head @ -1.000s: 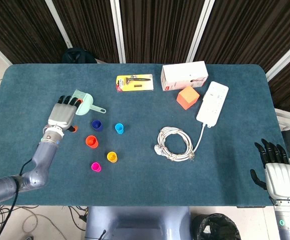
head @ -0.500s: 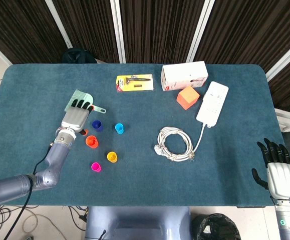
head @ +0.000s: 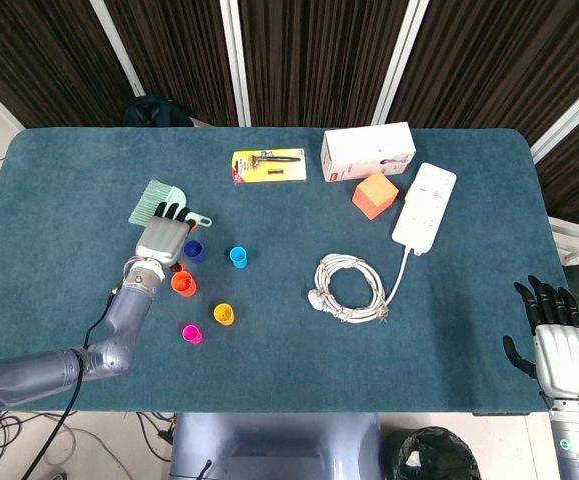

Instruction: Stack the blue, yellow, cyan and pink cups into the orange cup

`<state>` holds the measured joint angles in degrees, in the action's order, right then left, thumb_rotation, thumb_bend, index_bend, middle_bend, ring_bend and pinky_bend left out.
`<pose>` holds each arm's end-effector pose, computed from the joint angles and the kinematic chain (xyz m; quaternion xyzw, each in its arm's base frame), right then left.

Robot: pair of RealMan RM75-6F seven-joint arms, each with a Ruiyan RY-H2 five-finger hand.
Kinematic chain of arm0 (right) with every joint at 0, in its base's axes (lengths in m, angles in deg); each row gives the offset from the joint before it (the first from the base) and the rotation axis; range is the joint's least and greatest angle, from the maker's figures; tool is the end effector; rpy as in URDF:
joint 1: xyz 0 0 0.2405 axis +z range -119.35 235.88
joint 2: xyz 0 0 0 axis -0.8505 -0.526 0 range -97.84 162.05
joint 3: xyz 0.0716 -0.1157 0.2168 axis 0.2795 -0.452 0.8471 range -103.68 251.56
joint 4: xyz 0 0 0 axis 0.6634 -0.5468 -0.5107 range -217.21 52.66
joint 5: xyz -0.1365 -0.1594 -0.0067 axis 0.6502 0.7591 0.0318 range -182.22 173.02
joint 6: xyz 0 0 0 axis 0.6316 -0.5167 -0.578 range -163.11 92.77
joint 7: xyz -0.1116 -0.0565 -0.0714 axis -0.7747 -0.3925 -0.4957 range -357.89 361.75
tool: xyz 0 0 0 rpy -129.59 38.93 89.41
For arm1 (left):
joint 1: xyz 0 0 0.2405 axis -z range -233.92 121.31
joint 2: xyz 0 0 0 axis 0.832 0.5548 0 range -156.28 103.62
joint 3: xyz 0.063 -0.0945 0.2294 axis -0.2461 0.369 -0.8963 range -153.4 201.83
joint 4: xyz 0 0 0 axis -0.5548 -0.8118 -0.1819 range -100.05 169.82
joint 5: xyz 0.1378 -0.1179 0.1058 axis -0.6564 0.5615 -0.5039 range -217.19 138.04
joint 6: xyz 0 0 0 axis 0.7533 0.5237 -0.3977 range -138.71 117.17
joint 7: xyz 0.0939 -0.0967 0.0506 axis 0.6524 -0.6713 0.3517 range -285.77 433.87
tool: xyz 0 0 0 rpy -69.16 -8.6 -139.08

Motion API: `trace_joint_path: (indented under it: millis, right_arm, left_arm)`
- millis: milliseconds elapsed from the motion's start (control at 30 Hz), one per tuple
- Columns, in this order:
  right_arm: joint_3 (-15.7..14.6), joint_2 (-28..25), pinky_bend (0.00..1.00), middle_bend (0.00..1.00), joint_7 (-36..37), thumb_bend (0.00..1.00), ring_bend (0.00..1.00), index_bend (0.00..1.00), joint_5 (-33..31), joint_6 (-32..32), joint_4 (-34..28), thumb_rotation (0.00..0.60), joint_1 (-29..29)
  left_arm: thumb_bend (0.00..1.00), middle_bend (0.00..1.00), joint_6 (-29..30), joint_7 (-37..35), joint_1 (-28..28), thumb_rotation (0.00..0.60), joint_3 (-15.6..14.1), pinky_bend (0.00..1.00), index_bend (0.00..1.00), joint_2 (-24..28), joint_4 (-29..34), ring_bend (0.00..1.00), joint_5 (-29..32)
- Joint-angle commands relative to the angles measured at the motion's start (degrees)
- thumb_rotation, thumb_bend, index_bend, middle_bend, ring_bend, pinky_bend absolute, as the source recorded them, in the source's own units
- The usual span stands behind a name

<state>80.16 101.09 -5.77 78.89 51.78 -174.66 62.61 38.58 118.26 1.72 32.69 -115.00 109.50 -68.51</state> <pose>-0.3044 -0.1892 0.1470 0.5700 -0.3631 0.3896 0.6257 -0.1524 0.4172 -0.0062 -0.7523 -0.3478 -0.1954 0.5243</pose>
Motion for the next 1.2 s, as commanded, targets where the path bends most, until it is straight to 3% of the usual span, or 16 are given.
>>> trace_joint_path:
  millis: [33, 367, 867, 1200]
  right_arm:
    - [0.01, 0.08, 0.09, 0.07, 0.04, 0.41, 0.09, 0.11, 0.00, -0.02, 0.09, 0.600, 0.03]
    - [0.12, 0.28, 0.09, 0.07, 0.24, 0.41, 0.09, 0.11, -0.07, 0.08, 0.26, 0.600, 0.05]
    - [0.43, 0.66, 0.09, 0.07, 0.91, 0.41, 0.09, 0.11, -0.44, 0.30, 0.50, 0.600, 0.01]
    - [0.48, 1.01, 0.09, 0.07, 0.95, 0.41, 0.09, 0.11, -0.42, 0.28, 0.69, 0.600, 0.11]
  left_arm:
    - [0.19, 0.11, -0.06, 0.36, 0.45, 0.600, -0.26, 0.04, 0.30, -0.93, -0.85, 0.00, 0.14]
    - [0.22, 0.11, 0.31, 0.63, 1.13, 0.600, -0.64, 0.05, 0.37, -3.79, -3.52, 0.00, -0.02]
    - [0.24, 0.13, 1.08, 1.66, 1.20, 0.600, -0.87, 0.05, 0.45, -3.97, -3.80, 0.00, 0.70]
    - [0.24, 0.14, 3.41, 1.05, 1.45, 0.600, 0.86, 0.05, 0.45, -0.49, 1.53, 0.00, -1.09]
